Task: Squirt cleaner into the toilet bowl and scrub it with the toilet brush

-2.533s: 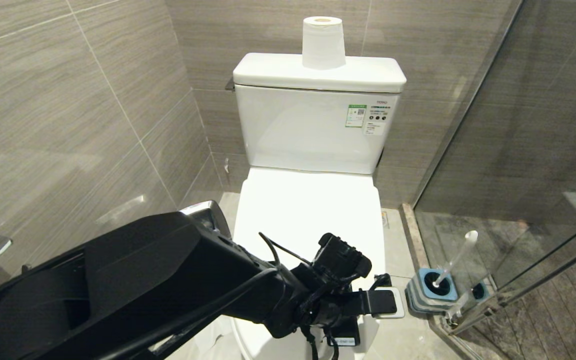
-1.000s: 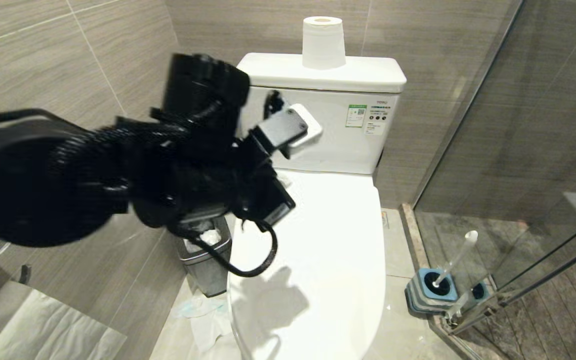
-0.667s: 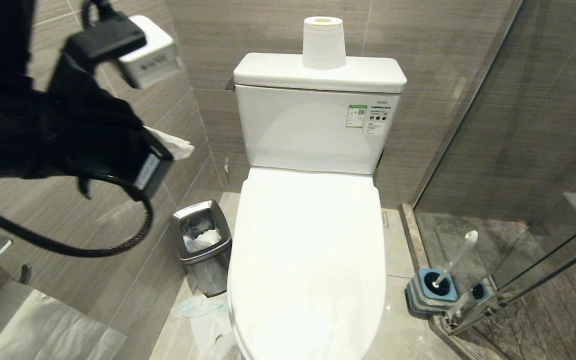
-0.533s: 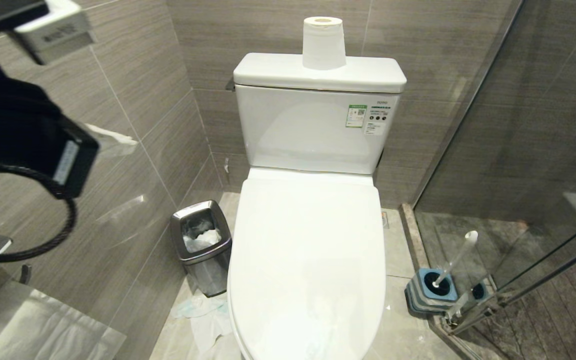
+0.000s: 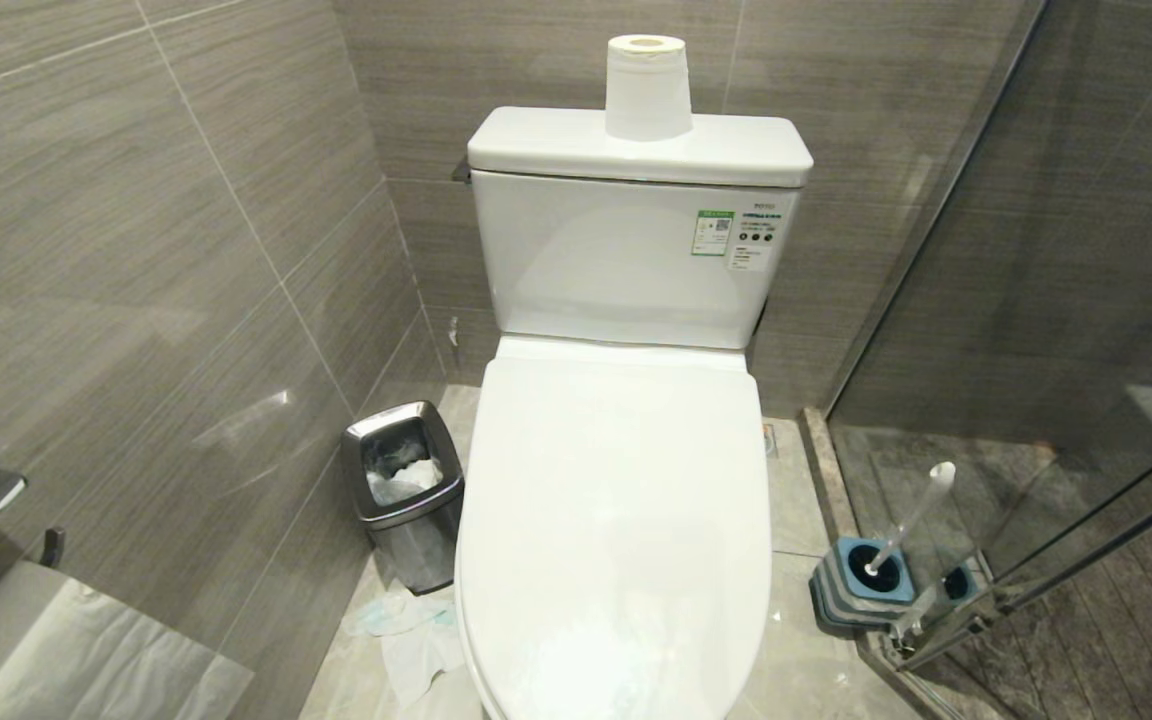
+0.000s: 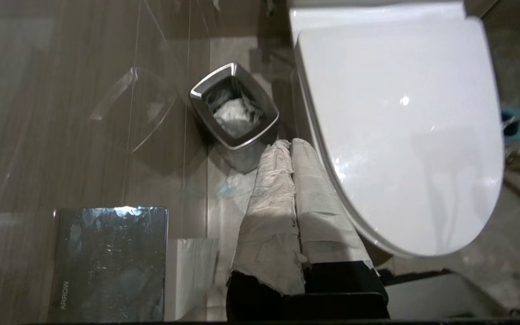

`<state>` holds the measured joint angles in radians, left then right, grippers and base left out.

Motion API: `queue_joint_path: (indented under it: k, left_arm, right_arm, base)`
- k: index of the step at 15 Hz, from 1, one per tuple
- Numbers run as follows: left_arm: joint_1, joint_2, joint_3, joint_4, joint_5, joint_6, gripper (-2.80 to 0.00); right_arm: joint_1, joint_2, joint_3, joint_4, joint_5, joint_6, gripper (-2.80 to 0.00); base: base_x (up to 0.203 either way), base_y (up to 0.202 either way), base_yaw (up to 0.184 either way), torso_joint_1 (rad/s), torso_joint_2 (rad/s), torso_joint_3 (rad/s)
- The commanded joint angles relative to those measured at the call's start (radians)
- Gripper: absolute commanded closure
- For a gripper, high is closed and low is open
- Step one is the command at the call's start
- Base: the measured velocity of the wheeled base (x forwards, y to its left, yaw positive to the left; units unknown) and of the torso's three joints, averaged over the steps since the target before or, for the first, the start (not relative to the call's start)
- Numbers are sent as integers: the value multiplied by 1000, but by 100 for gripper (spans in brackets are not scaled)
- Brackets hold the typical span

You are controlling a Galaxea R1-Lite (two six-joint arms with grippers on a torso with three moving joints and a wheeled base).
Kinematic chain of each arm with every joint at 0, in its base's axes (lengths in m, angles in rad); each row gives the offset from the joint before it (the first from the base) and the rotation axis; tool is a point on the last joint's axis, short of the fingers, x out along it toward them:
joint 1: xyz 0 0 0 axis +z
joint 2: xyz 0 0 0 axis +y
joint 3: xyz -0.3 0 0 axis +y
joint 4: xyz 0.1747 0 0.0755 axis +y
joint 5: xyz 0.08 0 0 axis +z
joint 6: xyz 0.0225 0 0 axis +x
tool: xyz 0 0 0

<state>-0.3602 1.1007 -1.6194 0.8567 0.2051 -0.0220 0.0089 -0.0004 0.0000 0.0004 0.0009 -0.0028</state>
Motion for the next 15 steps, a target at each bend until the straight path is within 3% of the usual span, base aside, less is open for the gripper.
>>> queue_joint_path:
  k: [1,4,7,11,15]
  left_arm:
    - [-2,-32,-41,-25,2,-34,0]
    - [14,-75,-67,-179,4,-66,0]
    - [88,-167,-64,-324,3,-62,0]
    - [219,-317,-60,-351,-39,-71,0]
    - [349,-496,53,-338,-115,-96,0]
  right_arm:
    - [0,0,2,1,1,0,0]
    - [0,0,2,0,1,0,0]
    - [0,0,2,0,1,0,0]
    - [0,0,2,1,1,0,0]
    - [0,0,2,0,0,0,0]
  base:
    - [0,0,0,0,0,0]
    - [0,0,0,0,0,0]
    - [0,0,0,0,0,0]
    - [0,0,0,0,0,0]
    - [0,0,0,0,0,0]
